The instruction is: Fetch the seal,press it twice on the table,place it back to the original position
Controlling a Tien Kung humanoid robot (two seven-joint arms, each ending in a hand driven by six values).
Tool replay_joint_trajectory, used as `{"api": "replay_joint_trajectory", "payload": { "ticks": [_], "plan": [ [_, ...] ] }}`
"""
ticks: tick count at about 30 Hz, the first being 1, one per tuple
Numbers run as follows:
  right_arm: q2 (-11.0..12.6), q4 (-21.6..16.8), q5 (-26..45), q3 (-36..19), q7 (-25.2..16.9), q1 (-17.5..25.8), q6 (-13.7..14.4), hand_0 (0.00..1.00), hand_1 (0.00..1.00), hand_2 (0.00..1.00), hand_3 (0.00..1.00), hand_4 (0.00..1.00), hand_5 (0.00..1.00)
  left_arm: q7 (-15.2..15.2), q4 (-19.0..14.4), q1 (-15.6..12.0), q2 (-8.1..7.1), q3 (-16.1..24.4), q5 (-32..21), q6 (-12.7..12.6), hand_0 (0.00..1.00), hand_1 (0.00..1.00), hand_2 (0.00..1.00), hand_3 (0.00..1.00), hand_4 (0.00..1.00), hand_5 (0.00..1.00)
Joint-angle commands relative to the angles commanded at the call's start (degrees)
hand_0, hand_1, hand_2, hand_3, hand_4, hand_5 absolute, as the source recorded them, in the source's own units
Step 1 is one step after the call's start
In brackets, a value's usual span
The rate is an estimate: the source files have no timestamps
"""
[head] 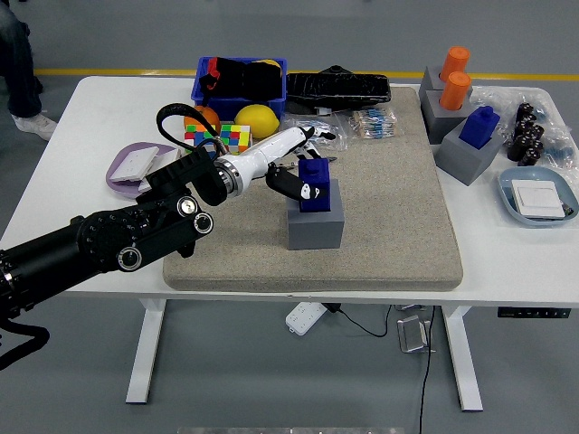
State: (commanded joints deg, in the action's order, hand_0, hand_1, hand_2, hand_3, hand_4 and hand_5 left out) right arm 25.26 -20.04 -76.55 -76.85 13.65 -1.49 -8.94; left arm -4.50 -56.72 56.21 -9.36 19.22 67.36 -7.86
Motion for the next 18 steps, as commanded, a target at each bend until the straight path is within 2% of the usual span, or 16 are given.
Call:
{"api": "replay_joint_trajectory", "payload": {
  "ticks": [18],
  "plan": [
    [-0.1,0.0,-0.1,-0.2,0.0,0.0,0.0,0.885,0.747,0.751,0.75,0.831,0.521,-0.2,-0.8,-0.1,0.34,0.2,-1.6,0.2,0.826,0.465,0.442,0.907,0.711,0.002]
  ]
}}
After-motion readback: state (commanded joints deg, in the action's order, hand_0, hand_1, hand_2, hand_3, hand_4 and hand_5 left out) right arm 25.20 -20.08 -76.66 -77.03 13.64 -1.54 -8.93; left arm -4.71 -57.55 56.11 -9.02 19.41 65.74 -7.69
